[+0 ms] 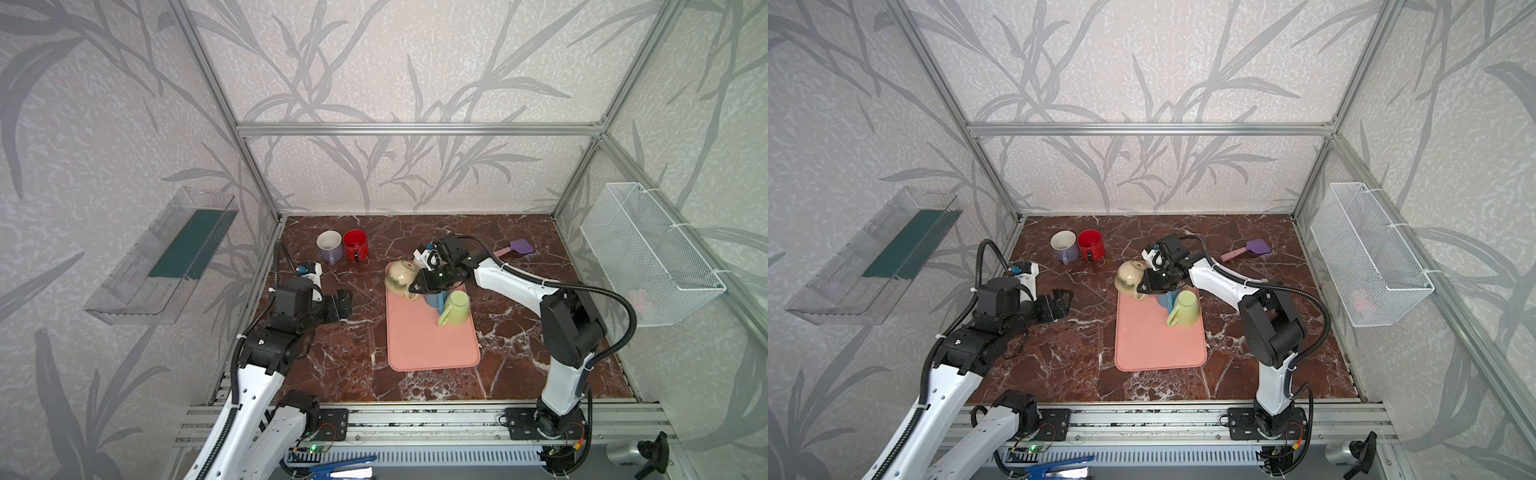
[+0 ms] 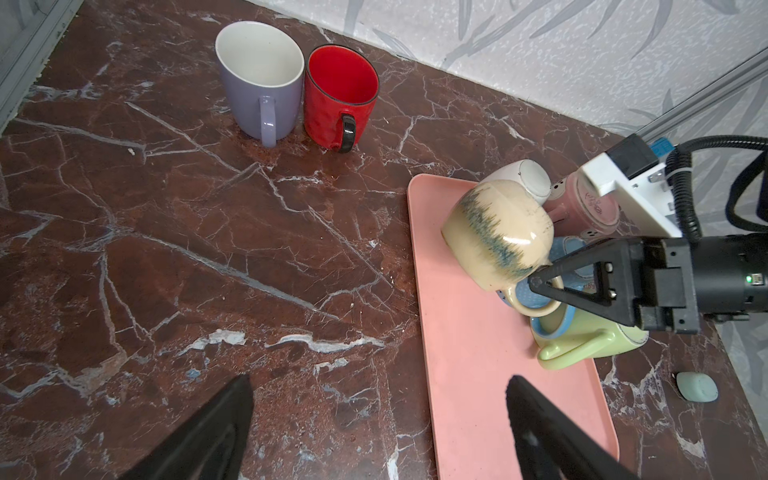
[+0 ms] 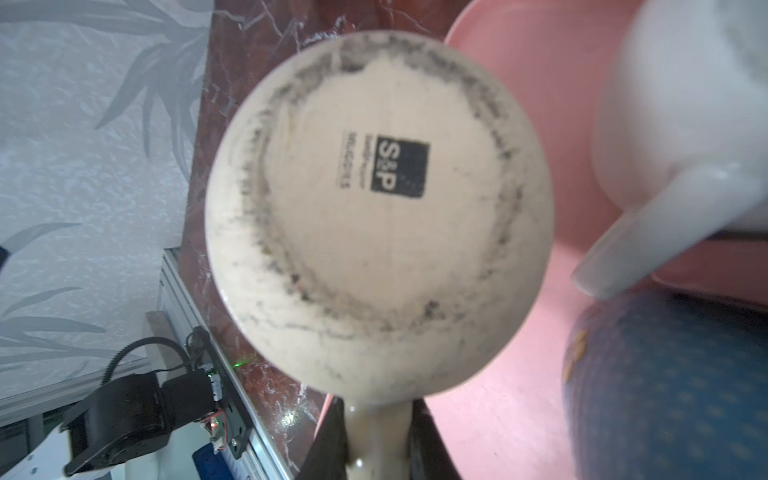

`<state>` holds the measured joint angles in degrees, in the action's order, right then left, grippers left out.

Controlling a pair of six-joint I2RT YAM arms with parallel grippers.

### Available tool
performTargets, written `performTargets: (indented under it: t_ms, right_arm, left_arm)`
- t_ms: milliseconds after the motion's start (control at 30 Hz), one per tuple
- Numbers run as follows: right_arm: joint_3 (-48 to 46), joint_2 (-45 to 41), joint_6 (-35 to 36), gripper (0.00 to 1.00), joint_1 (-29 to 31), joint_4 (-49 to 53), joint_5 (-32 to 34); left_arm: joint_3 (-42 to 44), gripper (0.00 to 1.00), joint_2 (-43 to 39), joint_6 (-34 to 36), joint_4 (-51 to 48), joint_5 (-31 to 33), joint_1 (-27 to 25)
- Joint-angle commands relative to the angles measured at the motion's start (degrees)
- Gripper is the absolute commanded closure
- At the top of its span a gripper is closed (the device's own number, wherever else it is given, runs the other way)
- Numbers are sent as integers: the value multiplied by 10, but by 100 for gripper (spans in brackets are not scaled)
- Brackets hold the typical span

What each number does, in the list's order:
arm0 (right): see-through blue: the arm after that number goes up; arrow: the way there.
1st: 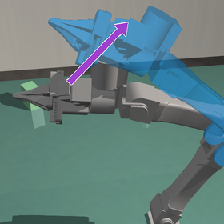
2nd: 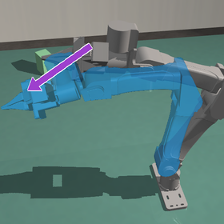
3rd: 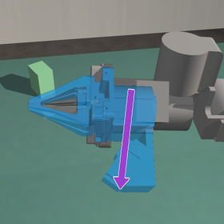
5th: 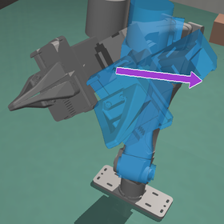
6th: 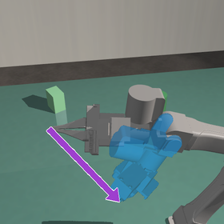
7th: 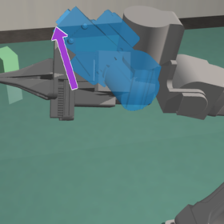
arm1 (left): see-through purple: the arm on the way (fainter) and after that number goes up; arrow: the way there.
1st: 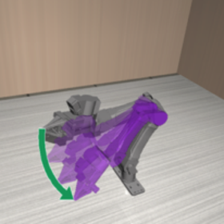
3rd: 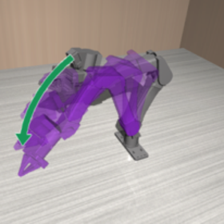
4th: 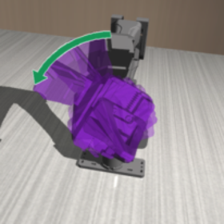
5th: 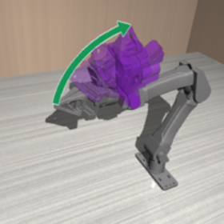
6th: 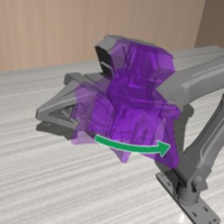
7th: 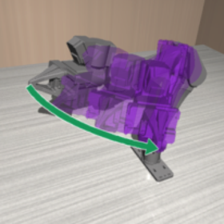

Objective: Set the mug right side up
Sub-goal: 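Lift the cream mug with the right gripper while the left gripper approaches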

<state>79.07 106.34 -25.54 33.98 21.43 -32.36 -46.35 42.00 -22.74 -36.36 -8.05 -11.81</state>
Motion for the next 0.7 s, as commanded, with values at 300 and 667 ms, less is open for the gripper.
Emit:
performTargets:
  t_ms: [300,667]
  right_arm:
    - [-79,-118,-98,100,-44,-224,-102]
    - [-141,-178,-146,100,-79,-300,-143]
  left_arm:
    - [92,13,32,-203,257,-128,3]
    - [156,15,195,-356,665,-214,-50]
